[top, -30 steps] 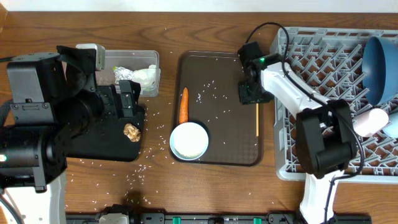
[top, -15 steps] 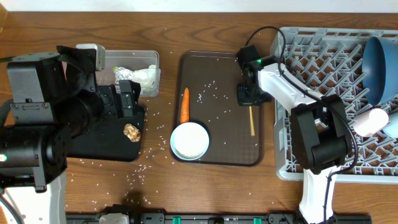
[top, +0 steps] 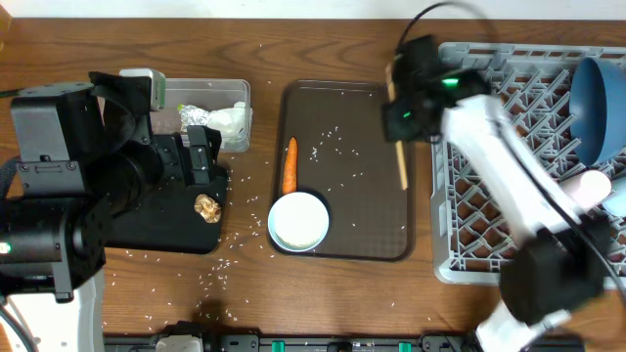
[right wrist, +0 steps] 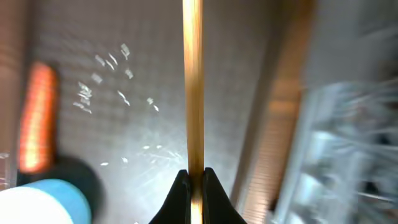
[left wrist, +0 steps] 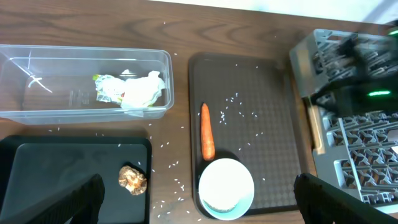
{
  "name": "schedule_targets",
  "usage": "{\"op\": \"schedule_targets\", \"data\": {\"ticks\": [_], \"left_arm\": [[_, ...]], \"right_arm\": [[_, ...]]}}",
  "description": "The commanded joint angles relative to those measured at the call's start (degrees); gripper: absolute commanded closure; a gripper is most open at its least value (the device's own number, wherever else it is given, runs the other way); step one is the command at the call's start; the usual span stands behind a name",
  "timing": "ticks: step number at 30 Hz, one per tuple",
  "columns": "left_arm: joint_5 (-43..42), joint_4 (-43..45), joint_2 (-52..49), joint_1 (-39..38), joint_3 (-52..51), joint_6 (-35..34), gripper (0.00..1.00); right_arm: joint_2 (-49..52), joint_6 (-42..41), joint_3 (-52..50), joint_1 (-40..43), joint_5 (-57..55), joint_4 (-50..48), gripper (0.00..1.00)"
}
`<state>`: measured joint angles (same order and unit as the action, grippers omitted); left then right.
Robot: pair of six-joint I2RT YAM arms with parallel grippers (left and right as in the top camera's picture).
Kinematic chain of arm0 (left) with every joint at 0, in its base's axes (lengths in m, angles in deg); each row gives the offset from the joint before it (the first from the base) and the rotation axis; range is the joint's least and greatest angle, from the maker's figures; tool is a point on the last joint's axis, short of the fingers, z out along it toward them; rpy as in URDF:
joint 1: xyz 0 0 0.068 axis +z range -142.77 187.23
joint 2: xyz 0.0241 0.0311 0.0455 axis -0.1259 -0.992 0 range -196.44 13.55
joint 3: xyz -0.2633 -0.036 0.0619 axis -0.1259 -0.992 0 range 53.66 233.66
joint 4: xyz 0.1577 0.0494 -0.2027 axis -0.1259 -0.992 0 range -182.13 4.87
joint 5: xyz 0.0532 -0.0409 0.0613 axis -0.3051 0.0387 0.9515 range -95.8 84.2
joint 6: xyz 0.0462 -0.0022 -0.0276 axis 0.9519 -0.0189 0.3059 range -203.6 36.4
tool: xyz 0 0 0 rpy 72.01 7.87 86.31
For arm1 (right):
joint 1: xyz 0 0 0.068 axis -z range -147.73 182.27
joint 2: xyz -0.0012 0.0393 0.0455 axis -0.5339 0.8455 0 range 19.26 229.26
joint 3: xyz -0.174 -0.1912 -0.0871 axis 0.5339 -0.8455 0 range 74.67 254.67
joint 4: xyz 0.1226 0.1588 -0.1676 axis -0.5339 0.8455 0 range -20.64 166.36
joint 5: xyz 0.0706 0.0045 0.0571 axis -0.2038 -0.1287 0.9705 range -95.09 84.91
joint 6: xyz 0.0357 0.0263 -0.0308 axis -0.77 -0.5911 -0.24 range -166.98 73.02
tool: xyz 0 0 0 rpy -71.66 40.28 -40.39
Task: Sort waste into correct bins and load items into the dishwasher rack
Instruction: 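Lift the second chopstick and place it into the dish rack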
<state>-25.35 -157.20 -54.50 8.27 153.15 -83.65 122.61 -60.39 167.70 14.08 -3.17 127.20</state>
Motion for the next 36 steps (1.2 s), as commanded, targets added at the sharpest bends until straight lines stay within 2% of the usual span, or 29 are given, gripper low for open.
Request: {"op": "schedule_targets", "data": {"ticks": [1,9,16,20,22,24,25,30,36], "left_arm": [[-0.52,-0.15,-0.04,0.13,0.35,0.02,0.02],[-0.55,-0.15,-0.04,0.13,0.35,0.02,0.02],[-0.55,-0.15,-0.04,0.13,0.35,0.02,0.02],[-0.52,-0.15,-0.04,0.13,0.35,0.00,0.02],[-0.52,-0.15,-0.04,0.13,0.35,0.02,0.02],[-0.55,-0.15,-0.04,0.13,0.35,0.02,0.02],[-0.52,-0.15,-0.04,0.13,0.35,0.02,0.02],[-0.52,-0.15,-0.04,0.13,0.35,0.02,0.02],[-4.02,-0.33,-0.04,0.13,0.35,-1.99,0.02]], "right_arm": [[-6.64,2.93,1.16,4.74,-2.51,1.79,0.99],[-8.02,8.52,-1.03,15.74,-1.55,6.16,0.99],[-3.30,9.64,-7.87,15.17,-0.52,2.47,0.99],[-1.99,9.64,-8.52,14.99,-0.57,-0.15,0.96],[-2.12,9.64,-8.33,14.78,-0.52,-0.81,0.84],[-2.99,9.79,-7.13,14.78,-0.35,0.52,0.62],[-3.63,9.90,-6.38,14.78,-0.35,1.42,0.56],[-8.81,9.84,-1.99,14.62,2.45,4.13,0.40],[-18.03,9.53,-1.14,14.32,10.82,2.05,0.17]]}}
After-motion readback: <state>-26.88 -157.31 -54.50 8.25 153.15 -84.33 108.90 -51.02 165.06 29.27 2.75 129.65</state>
